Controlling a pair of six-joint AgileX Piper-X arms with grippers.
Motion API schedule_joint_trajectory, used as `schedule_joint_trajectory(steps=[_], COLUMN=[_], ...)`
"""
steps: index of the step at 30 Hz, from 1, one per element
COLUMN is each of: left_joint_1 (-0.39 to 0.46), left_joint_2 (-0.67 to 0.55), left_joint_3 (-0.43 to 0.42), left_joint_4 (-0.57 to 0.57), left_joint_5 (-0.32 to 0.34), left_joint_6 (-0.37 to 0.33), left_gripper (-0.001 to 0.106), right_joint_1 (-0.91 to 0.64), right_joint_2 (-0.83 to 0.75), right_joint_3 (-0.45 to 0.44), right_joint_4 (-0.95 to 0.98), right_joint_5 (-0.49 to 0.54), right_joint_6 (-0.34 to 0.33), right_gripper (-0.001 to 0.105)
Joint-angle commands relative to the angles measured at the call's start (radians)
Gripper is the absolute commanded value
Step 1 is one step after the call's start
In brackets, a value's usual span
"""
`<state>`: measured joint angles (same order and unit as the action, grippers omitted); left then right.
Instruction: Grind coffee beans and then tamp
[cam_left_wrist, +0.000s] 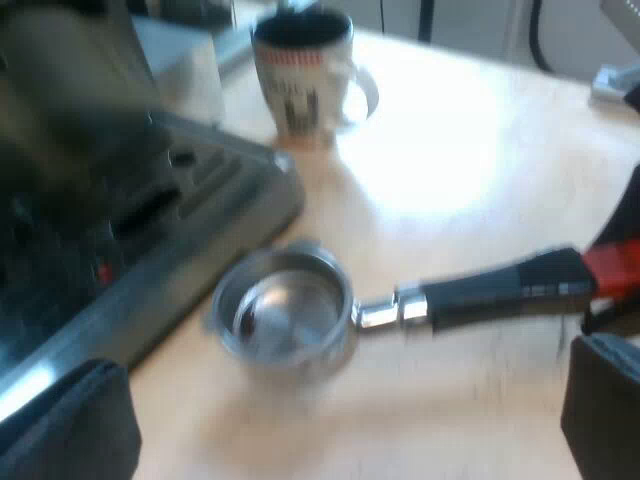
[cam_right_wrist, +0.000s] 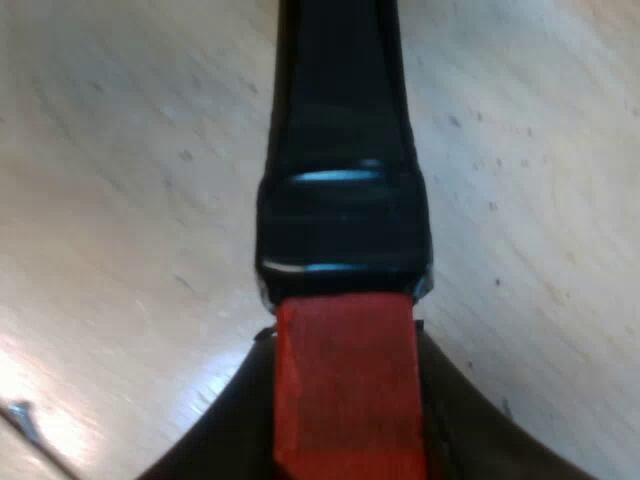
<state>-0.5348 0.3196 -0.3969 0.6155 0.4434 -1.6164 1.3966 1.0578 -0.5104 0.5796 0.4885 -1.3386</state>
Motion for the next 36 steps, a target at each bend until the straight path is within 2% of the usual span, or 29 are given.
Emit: schedule_joint_trajectory(steps=[1,9,13,19,21,22,23,24,26,29,32,36], left_joint_1=[-0.006,-0.006,-0.006,-0.006,-0.006,-0.006,-0.006,-0.006,-0.006,-0.006,-0.006,-0.006], left_joint_2=[0.029,0.113,0.143,0.194,0.207,0.214,0.214,0.214,0.214,0.214,0.214,0.214], left_joint_3=[-0.007,-0.007,-0.007,-0.007,-0.007,-0.007,-0.007,-0.007,-0.007,-0.007,-0.007,-0.007], left_joint_4=[0.03,0.018,0.018,0.018,0.018,0.018,0.018,0.018,0.014,0.014,0.014,0.014], left_joint_5=[-0.008,-0.011,-0.052,-0.052,-0.052,-0.052,-0.052,-0.052,-0.052,-0.052,-0.052,-0.052], left_joint_6=[0.001,0.02,0.02,0.02,0.02,0.02,0.02,0.02,0.02,0.02,0.02,0.02], left_gripper=[0.087,0.087,0.087,0.087,0.087,0.087,0.087,0.087,0.087,0.087,0.087,0.087], right_joint_1=[-0.021,-0.1,-0.103,-0.103,-0.103,-0.103,-0.103,-0.103,-0.103,-0.103,-0.103,-0.103], right_joint_2=[-0.011,0.098,0.155,0.196,0.217,0.226,0.227,0.227,0.224,0.221,0.212,0.195], right_joint_3=[0.03,0.082,0.081,0.081,0.081,0.081,0.081,0.081,0.079,0.048,-0.003,-0.036], right_joint_4=[-0.079,-0.2,-0.238,-0.228,-0.223,-0.223,-0.21,-0.202,-0.141,0.0,0.127,0.183], right_joint_5=[0.013,-0.076,-0.078,-0.106,-0.134,-0.135,-0.135,-0.135,-0.157,-0.163,-0.164,-0.159], right_joint_6=[-0.007,-0.037,-0.035,-0.035,-0.035,-0.035,-0.035,-0.035,-0.033,-0.008,-0.006,-0.018], right_gripper=[0.0,0.0,0.0,0.0,0.008,0.023,0.049,0.053,0.074,0.081,0.081,0.081])
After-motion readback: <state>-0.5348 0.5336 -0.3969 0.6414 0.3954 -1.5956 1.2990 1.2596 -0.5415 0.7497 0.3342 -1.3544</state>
